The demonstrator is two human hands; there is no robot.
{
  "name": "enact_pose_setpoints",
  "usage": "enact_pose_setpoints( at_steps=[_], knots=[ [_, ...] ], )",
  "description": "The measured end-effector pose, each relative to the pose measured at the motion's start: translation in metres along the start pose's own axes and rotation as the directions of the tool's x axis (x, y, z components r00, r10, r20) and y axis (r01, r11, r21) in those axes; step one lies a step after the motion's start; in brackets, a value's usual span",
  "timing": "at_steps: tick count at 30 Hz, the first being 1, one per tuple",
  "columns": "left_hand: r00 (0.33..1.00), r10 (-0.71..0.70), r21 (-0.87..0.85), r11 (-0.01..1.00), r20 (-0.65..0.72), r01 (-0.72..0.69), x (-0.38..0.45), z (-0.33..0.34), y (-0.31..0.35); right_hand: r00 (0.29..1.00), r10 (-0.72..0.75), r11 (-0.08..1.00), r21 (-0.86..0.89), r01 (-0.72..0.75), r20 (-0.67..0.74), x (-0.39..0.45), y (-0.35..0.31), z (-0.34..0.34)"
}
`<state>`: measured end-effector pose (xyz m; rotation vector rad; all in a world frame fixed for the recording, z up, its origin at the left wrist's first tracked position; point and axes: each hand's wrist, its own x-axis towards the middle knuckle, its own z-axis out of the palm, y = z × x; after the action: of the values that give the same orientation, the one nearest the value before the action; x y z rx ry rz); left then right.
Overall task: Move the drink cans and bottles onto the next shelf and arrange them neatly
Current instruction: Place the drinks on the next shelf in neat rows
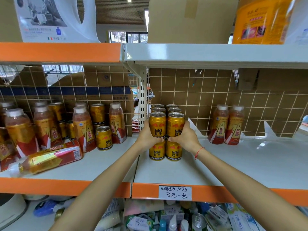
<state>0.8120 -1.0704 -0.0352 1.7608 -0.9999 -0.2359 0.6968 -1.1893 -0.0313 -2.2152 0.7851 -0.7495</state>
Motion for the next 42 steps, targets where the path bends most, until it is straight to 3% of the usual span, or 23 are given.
enact_pose_setpoints(
  at_steps=[14,21,27,35,42],
  knots=[
    [1.000,-0.019,-0.003,1.000,0.002,0.019,-0.004,0.000,0.002,1.000,0.020,1.000,0.013,-0.020,0.008,-0.003,-0.004,-0.001],
    [1.000,-0.011,-0.024,1.000,-0.018,0.011,-0.011,-0.001,0.020,0.999,0.049,0.993,0.105,-0.050,0.008,-0.011,-0.016,-0.011],
    [0.990,0.013,0.112,0.994,-0.143,0.003,-0.020,-0.008,0.044,0.999,0.003,1.000,0.027,-0.001,-0.049,-0.018,-0.035,-0.036],
    [0.985,0.048,0.258,0.966,-0.163,-0.005,-0.037,-0.040,0.075,0.996,-0.089,0.989,-0.120,0.090,0.019,-0.044,-0.070,-0.075],
    [0.981,0.033,0.321,0.946,-0.190,0.030,-0.039,-0.056,0.063,0.989,-0.148,0.974,-0.171,0.151,0.030,-0.059,-0.084,-0.094]
  ],
)
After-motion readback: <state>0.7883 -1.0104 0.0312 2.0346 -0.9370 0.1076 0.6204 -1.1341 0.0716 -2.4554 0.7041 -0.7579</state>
